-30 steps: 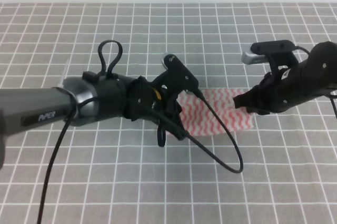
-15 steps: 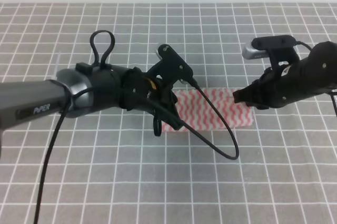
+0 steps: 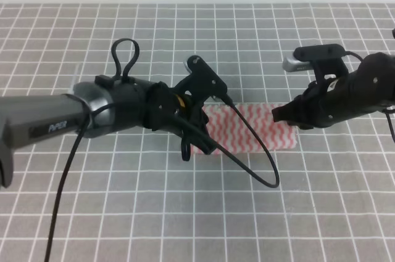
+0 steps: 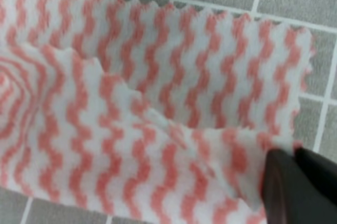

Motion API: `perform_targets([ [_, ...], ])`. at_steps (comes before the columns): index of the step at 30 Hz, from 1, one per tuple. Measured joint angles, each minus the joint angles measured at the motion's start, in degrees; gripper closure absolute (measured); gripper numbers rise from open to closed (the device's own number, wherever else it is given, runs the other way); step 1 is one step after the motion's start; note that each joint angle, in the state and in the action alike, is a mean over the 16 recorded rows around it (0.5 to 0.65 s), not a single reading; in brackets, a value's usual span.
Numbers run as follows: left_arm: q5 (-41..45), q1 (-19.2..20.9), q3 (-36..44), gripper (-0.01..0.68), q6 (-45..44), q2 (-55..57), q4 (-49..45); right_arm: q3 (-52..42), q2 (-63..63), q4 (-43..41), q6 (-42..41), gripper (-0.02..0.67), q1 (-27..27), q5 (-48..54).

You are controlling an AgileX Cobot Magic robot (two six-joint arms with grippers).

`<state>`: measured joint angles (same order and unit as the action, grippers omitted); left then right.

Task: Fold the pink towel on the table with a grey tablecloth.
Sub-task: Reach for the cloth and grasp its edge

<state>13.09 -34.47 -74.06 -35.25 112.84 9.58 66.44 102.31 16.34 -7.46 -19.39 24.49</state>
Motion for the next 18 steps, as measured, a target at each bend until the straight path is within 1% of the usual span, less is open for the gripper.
perform_targets([
  [18,1.37,1.12,-2.23,0.673,0.01,1.65,-0.18,0.0,2.62,-0.06,0.0,0.664,0.0,-2.39],
])
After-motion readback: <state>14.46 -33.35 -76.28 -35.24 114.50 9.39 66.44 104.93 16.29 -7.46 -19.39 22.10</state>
